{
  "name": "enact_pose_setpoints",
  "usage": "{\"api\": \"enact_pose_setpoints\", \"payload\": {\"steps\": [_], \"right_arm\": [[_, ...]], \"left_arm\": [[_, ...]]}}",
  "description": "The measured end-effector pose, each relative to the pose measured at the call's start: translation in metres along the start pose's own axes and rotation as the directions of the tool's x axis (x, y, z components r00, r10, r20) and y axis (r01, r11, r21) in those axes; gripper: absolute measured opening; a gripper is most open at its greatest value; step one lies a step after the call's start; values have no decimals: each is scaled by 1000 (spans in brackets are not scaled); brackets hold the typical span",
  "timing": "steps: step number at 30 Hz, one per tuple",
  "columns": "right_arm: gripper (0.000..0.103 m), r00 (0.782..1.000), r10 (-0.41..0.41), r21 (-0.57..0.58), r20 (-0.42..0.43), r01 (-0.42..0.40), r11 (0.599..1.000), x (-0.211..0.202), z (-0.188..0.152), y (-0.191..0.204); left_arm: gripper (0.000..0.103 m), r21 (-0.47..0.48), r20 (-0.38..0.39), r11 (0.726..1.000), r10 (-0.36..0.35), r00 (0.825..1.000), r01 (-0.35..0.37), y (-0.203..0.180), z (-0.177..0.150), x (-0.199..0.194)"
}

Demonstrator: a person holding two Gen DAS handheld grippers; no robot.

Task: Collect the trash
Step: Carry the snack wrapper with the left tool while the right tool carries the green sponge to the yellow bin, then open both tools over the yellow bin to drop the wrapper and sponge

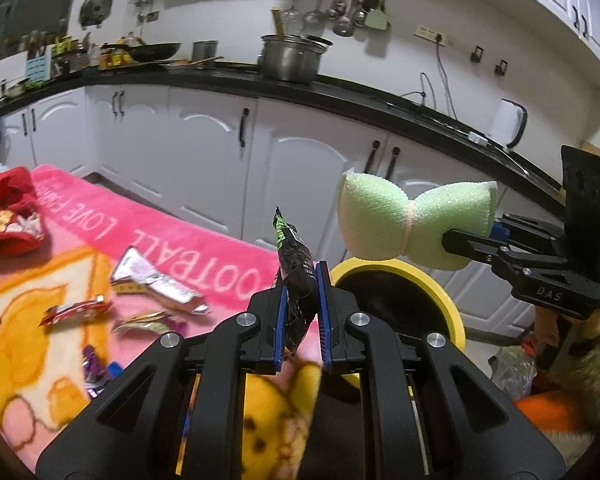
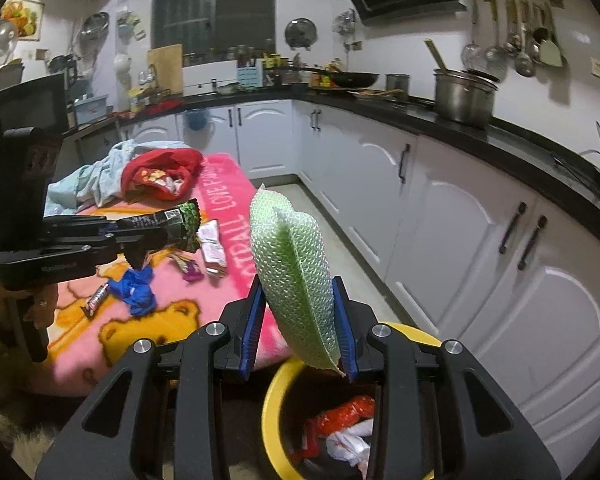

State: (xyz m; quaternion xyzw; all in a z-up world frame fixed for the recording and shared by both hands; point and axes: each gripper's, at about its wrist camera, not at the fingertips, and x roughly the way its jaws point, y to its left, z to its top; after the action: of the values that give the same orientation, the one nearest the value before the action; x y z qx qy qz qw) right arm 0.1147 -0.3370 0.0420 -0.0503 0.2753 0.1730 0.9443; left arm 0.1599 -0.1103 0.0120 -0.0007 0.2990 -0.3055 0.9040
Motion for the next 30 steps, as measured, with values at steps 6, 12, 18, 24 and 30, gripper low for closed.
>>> {"api": "enact_pose_setpoints", "payload": {"steps": [6, 12, 18, 24, 30], "right_arm": [[31, 999, -43, 44, -10, 43, 998, -12, -15, -20], [31, 997, -78, 82, -27, 80, 993, -20, -30, -40], [31, 994, -105, 116, -44, 109, 987, -26, -44, -56], [31, 991, -113, 141, -77, 123, 982, -22, -59, -68], [31, 986, -117, 172, -115, 136, 976, -14, -74, -78]], "left_arm": [[8, 40, -15, 998, -47, 999, 48, -26, 4, 17], [8, 69, -41, 994, -84, 996, 86, -47, 1, 35], [8, 96, -71, 989, -105, 992, 111, -66, -4, 50], [8, 112, -109, 985, -115, 987, 128, -80, -12, 70], [8, 116, -158, 983, -125, 980, 144, -87, -23, 89]]}}
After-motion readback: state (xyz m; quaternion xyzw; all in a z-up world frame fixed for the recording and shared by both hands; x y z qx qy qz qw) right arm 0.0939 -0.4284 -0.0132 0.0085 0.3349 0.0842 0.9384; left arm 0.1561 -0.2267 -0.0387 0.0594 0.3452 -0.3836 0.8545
